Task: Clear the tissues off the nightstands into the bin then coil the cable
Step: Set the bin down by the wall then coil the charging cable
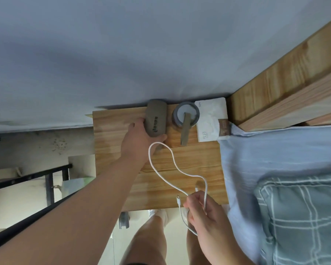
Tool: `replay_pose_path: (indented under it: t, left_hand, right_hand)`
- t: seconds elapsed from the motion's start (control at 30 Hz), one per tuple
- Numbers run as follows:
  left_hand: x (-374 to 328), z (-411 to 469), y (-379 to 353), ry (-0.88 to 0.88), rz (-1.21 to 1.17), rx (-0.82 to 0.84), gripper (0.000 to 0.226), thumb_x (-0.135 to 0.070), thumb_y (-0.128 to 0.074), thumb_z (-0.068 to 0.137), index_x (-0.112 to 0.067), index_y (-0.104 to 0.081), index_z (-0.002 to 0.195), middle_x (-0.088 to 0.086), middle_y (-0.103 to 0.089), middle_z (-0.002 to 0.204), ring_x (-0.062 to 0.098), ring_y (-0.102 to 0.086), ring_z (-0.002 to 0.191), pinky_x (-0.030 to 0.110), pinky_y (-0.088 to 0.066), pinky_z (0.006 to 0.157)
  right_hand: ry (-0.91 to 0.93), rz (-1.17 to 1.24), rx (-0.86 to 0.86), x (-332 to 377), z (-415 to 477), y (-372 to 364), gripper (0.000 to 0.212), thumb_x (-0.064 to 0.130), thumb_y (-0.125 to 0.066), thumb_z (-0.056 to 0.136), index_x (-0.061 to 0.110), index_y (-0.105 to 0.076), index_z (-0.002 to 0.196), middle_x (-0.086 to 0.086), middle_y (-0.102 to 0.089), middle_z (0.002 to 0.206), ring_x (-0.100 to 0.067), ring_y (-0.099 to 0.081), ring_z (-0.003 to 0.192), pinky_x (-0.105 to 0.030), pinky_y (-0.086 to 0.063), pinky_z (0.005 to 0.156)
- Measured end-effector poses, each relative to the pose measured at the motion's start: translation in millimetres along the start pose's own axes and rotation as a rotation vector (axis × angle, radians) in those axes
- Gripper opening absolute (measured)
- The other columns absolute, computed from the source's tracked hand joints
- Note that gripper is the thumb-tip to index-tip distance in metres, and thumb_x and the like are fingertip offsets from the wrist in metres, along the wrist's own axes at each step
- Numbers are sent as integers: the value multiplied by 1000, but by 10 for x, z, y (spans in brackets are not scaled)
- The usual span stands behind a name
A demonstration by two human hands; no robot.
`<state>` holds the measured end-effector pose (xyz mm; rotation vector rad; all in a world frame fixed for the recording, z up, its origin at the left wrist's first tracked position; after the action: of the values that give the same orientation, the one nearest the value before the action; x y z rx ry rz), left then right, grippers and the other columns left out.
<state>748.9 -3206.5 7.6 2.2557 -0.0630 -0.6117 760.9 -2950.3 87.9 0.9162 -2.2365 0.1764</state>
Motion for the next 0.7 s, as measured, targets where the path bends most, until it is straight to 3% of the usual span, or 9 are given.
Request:
replay_pose_path:
  t: [0.13,0.2,0.3,0.4,0.43,0.5,0.57,0.63,0.7]
  left_hand:
    - [-17,1,-66,7,-156,33,85,-54,-91,70,-22,-56,140,4,-67,130,27,-71,109,49,-61,93]
    - [39,-5,-48,9,-213,47,81,-51,-91,73,-26,-56,142,3,-69,128,26,-71,109,48,-60,95]
    - [187,-106,63,16,-196,-7,72,-49,-84,85,-32,-54,147,-3,-68,118,22,-70,102,44,-60,92]
    - [392,-399,216,135,-374,-110,25,-52,-63,100,-32,-65,115,-9,-66,93,22,-70,86,52,-64,82]
    - [425,-575,265,177,-456,-113,25,-52,-56,102,-30,-67,101,-7,-66,86,25,-69,83,52,-62,80]
    - [436,-988,307,154,-478,-48,37,-50,-47,107,-29,-71,88,-8,-69,81,23,-67,82,45,-56,81]
    - [394,-1429,338,100,-422,39,38,-58,-46,107,-38,-76,96,-15,-76,100,11,-70,98,43,-56,91]
    - [329,-1785,383,242,-546,190,53,-78,-45,98,-40,-74,122,-15,-76,124,10,-70,117,43,-57,101]
    - [260,-2038,386,454,-776,414,64,-84,-47,90,-36,-72,125,-8,-81,118,13,-77,107,39,-63,88]
  right_hand:
    - [-29,56,-9,-21,29,44,35,36,-59,103,27,-66,70,10,-38,50,-6,-34,47,-18,-31,51]
    - [-14,81,-22,-2,43,62,35,21,-56,105,21,-66,71,9,-37,49,-6,-33,45,-15,-30,48]
    - [5,95,-28,75,29,57,37,19,-54,106,18,-68,72,10,-37,48,-5,-34,45,-13,-30,46]
    - [12,147,4,238,-43,28,41,19,-53,108,19,-67,70,10,-41,52,-6,-36,48,-14,-31,49]
    - [11,178,31,328,-80,16,42,20,-52,109,20,-68,70,3,-44,55,-8,-36,49,-17,-32,52]
    - [4,233,103,522,-147,-10,44,23,-48,111,22,-68,71,-7,-49,57,-15,-40,49,-25,-37,54]
    - [-25,355,157,713,-207,-25,43,24,-47,111,20,-68,73,-9,-53,57,-21,-44,50,-33,-42,58]
    - [-60,512,201,907,-263,-34,41,28,-48,110,17,-69,75,-9,-52,58,-22,-45,52,-37,-43,59]
    - [-85,646,261,1091,-352,-23,38,30,-50,107,15,-68,78,-8,-51,59,-22,-46,52,-36,-47,56]
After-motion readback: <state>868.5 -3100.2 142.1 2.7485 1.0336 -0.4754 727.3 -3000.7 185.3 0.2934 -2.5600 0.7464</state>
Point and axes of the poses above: each hand's wrist, its own z-axis towards the middle knuckle, its own y-axis out of the back of the hand, x = y × z, the point moved 3 cm from there along z, towards the middle knuckle
